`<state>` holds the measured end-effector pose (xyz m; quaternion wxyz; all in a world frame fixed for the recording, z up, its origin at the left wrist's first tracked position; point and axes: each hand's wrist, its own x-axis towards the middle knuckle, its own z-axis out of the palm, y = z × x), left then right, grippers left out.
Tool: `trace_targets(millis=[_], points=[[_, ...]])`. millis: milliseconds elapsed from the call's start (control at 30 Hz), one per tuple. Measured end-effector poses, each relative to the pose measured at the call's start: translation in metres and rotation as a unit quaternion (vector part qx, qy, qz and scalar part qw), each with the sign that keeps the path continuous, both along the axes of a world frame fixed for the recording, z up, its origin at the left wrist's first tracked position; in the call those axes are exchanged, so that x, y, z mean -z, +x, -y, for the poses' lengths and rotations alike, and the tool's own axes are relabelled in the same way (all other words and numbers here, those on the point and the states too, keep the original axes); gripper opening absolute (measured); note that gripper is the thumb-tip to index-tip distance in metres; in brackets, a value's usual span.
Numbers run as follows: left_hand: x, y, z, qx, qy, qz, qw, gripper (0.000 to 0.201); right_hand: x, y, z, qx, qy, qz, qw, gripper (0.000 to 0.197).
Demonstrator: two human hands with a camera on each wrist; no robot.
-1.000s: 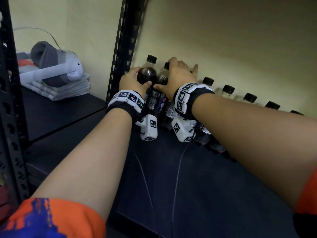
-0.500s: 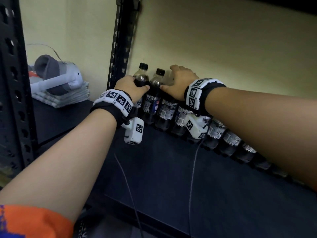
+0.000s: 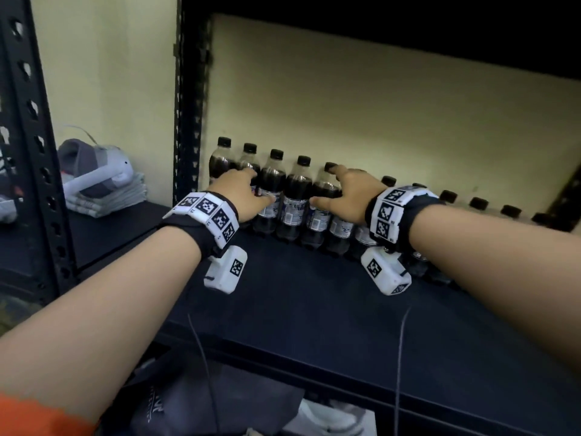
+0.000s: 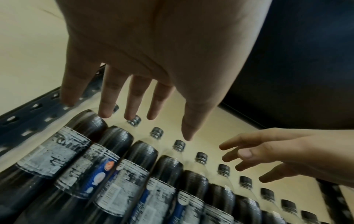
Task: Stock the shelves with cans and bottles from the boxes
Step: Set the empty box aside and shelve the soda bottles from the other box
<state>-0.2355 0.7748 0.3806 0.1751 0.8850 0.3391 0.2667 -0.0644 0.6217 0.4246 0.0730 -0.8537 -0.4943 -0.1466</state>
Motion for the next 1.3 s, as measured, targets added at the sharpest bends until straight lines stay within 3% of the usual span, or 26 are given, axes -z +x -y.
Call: trace_targets(millis=[400,633,767,933,1133,1300], points=[[0.026,-0.021,0.129,0.044,-0.027,-0.175,0.983,0.076,0.044,-0.034,0.150,0.024,-0.080,-0.100,0.992,0.088],[0.065,-0.038,0.210,0.099,-0.043,-0.266,0.958,0.073,0.077,-0.068,0.237,0.029,-0.170,-0.186,0.967,0.068],[0.089,-0.042,0.249,0.134,-0.051,-0.312,0.939,0.060,0.103,-0.084,0.280,0.031,-0.272,-0.247,0.930,0.057],[0.109,-0.046,0.283,0.153,-0.046,-0.352,0.922,0.051,0.153,-0.090,0.312,0.055,-0.370,-0.320,0.870,0.064],[0.163,-0.039,0.325,0.219,-0.097,-0.451,0.860,0.062,0.217,-0.088,0.325,0.068,-0.427,-0.344,0.833,0.085],[0.217,-0.025,0.339,0.232,-0.132,-0.509,0.818,0.057,0.278,-0.081,0.329,0.081,-0.440,-0.376,0.812,0.085]])
